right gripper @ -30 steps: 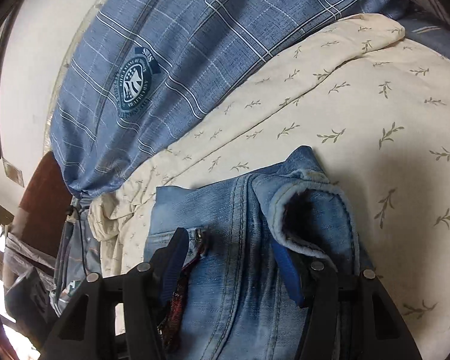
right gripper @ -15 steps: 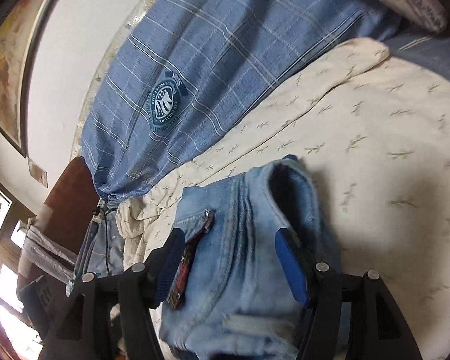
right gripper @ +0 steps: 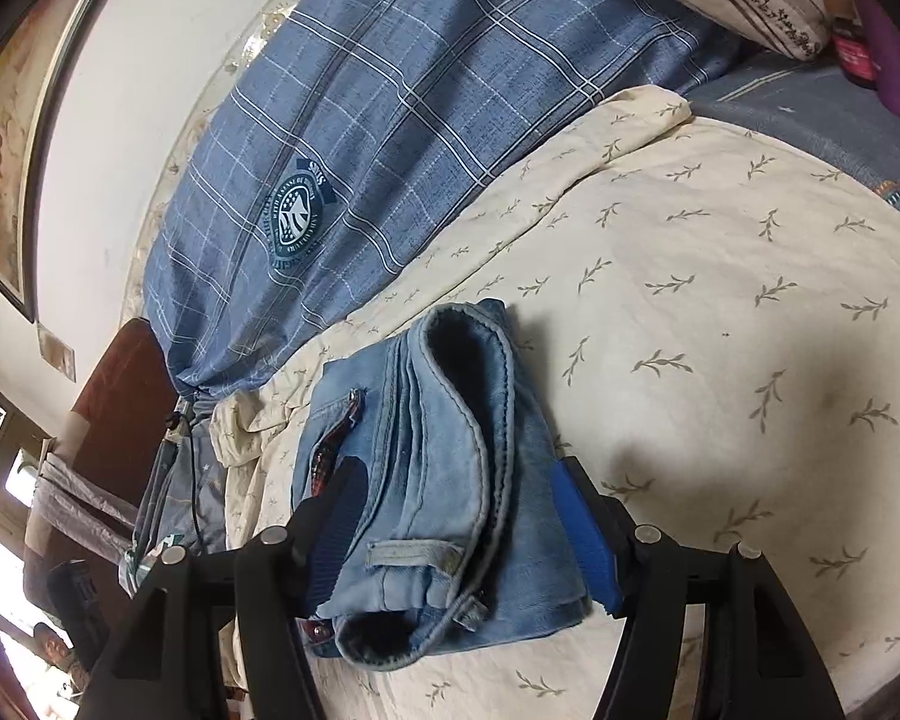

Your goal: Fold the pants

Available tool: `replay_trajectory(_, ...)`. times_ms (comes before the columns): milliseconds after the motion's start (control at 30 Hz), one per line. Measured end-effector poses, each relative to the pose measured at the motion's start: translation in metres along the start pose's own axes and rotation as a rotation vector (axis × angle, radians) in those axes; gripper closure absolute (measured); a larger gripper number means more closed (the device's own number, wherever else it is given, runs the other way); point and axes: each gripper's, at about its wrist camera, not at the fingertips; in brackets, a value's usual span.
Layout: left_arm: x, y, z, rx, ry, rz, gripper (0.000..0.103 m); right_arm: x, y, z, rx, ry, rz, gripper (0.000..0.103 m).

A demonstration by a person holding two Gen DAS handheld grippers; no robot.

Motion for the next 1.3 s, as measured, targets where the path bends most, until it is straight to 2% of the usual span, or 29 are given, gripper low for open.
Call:
replay_trajectory(133,-0.004,-0.004,0.011,-0.016,0.024,-0.028,0.017,-0.012,0.002,0.002,0.004,-0.042,0.016,0.034)
replay_trajectory(233,-0.01,-0.001,0.023,-0.055,0.026,-0.039,0.017,-0.018,0.004,0.006,0.004,-0.081,0.067,0.034)
replay_trajectory(500,-0.033,-0.019,0.041,-0.06,-0.019,-0.038,0.015,-0.021,-0.001,0.014,0.029,-0.095,0.065,0.034)
replay_trajectory(933,-0.038,-0.06,0.037,0.036,0.0,-0.138,0.015,-0.023,-0.027,0.01,0.145,-0.076,0.032,0.034)
replay_trajectory(1100,-0.042,-0.069,0.036,0.049,-0.015,-0.181,0.015,-0.023,-0.04,0.006,0.192,-0.052,0.0,0.034)
replay_trajectory(1300,-0.043,-0.085,0.039,0.106,0.019,-0.277,0.015,-0.025,-0.053,0.004,0.219,-0.05,0.018,0.034)
Point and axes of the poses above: each gripper's, at about its wrist camera, not at the fingertips, and y roughly against the way its jaws point, x to its left, z to its top, and after that the axes turned 7 degrees about y, right-handed
